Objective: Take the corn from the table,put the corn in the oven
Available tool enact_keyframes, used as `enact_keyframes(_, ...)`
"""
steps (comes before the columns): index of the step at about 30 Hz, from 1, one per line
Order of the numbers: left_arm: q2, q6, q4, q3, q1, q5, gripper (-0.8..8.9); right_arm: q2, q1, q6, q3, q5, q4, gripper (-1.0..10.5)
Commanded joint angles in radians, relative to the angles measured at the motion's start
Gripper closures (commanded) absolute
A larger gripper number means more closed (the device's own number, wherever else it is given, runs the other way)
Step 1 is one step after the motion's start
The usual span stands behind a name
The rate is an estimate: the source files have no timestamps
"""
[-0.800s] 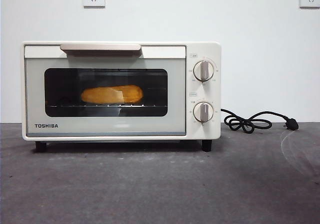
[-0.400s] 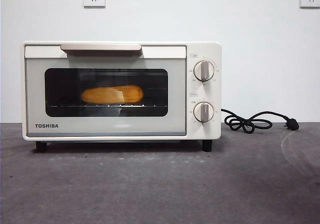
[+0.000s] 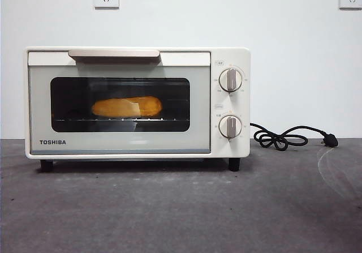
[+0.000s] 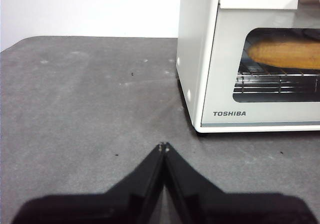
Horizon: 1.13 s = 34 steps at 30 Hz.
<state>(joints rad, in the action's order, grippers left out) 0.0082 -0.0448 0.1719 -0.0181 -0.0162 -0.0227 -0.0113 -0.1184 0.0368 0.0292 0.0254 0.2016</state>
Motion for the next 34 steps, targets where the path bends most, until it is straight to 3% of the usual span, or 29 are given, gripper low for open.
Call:
enact_keyframes(1,0.002,0.012,-0.006,0.008,-0.003,0.004,8.16,0.003,0.001,0.024,-0.013,-0.001,-0.011,9.5)
enact_keyframes(34,0.008,0.012,-0.007,0.008,-0.003,0.003,8.16,0.003,0.0,-0.003,-0.013,-0.015,-0.015,9.5)
